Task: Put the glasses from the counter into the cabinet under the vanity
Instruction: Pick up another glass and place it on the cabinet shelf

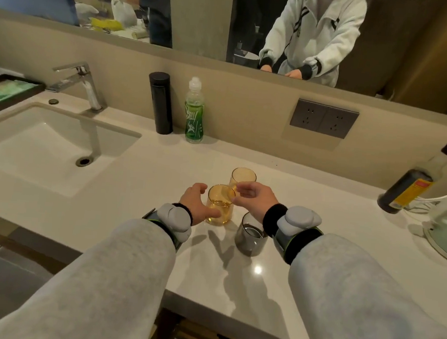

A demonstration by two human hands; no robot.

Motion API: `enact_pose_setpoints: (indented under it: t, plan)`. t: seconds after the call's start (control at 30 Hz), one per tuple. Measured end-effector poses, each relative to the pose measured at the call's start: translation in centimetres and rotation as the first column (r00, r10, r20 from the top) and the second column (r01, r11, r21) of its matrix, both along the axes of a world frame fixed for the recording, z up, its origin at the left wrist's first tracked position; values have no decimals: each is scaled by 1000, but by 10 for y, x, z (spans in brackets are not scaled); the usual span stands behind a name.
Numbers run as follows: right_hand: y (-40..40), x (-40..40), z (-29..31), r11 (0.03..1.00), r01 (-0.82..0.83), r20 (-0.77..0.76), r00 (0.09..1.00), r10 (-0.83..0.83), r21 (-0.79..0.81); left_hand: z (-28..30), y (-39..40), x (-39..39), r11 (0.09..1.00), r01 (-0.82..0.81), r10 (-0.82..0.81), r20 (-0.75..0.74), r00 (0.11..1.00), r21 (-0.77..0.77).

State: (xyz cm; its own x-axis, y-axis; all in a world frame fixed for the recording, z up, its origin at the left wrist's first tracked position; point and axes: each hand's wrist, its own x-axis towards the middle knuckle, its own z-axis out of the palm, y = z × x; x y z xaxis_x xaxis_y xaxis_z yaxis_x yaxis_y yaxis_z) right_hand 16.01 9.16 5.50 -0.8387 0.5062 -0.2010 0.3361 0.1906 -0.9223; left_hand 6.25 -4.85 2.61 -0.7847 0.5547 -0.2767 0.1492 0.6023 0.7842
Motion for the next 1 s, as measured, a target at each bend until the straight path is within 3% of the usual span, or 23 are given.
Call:
enact_pose_setpoints:
  t: [0.17, 0.57, 1.0]
  plan:
    - [7, -14, -16, 994, -49, 84, 996, 41, 102, -18, 8, -15, 1000, 20, -20, 43, 999, 9]
    - [13, -41, -42, 993, -91, 179, 981, 78, 69, -45, 30, -25, 986, 86, -97, 68, 993, 139]
    - [0, -35, -30, 994, -111, 103, 989, 109, 13, -30, 12, -24, 982, 22, -26, 16, 1000, 190]
